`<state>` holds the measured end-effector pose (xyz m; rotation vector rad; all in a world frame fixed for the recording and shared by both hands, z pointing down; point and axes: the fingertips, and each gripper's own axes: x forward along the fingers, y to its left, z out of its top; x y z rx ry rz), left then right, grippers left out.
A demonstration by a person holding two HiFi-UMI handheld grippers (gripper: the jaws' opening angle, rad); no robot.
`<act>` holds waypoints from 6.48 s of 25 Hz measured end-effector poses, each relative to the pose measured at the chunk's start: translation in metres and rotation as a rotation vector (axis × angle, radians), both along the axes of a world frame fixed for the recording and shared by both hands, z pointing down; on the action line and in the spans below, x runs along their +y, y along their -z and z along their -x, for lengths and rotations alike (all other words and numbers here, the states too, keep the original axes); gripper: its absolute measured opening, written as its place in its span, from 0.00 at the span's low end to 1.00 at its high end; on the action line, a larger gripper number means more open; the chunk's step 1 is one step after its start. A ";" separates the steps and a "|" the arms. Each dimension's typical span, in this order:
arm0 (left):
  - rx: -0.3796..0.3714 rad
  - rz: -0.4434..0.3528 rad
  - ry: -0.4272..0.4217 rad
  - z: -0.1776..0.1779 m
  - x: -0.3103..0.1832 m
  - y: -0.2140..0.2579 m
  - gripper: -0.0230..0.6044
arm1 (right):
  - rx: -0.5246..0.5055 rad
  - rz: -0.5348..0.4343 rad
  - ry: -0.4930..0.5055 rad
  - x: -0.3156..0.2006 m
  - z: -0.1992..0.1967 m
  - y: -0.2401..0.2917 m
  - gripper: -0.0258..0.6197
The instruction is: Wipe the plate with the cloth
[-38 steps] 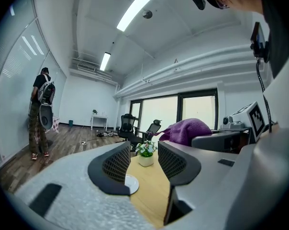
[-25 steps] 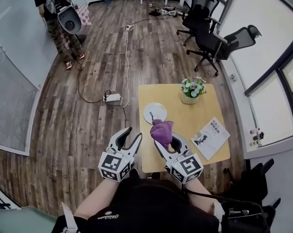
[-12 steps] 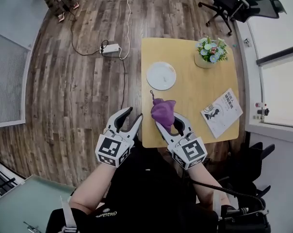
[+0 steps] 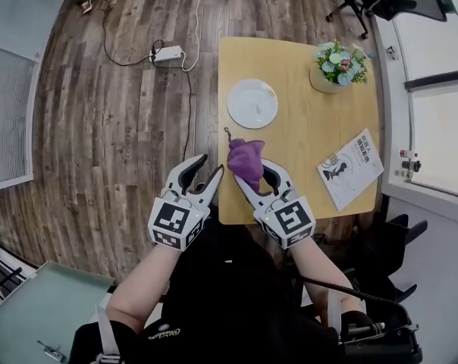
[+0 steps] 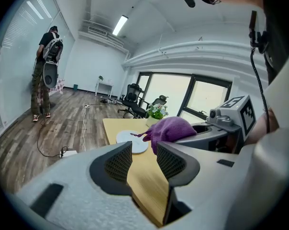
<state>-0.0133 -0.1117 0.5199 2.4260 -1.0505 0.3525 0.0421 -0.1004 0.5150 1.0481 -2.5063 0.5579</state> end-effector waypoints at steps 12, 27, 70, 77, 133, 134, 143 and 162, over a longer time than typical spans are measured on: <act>0.003 0.017 0.011 -0.002 -0.016 -0.011 0.27 | 0.254 0.015 0.074 -0.145 -0.008 -0.072 0.29; 0.008 0.050 0.008 0.001 -0.016 -0.028 0.27 | 0.321 0.091 0.154 -0.145 0.005 -0.113 0.29; 0.019 0.046 -0.069 -0.021 -0.006 -0.027 0.27 | 0.300 0.107 0.147 -0.130 -0.034 -0.103 0.29; 0.008 0.045 -0.057 -0.017 -0.004 -0.025 0.27 | 0.378 0.091 0.045 -0.200 -0.066 -0.106 0.29; 0.026 0.066 -0.090 -0.030 -0.005 -0.037 0.27 | 0.300 0.125 0.035 -0.129 -0.075 -0.100 0.29; 0.024 0.066 -0.090 -0.031 -0.005 -0.037 0.27 | 0.309 0.113 0.017 -0.143 -0.079 -0.098 0.29; 0.013 0.069 -0.086 -0.028 -0.001 -0.037 0.27 | 0.391 0.122 -0.035 -0.184 -0.098 -0.117 0.29; 0.007 0.073 -0.107 -0.035 0.000 -0.041 0.27 | 0.327 0.144 0.031 -0.117 -0.088 -0.110 0.29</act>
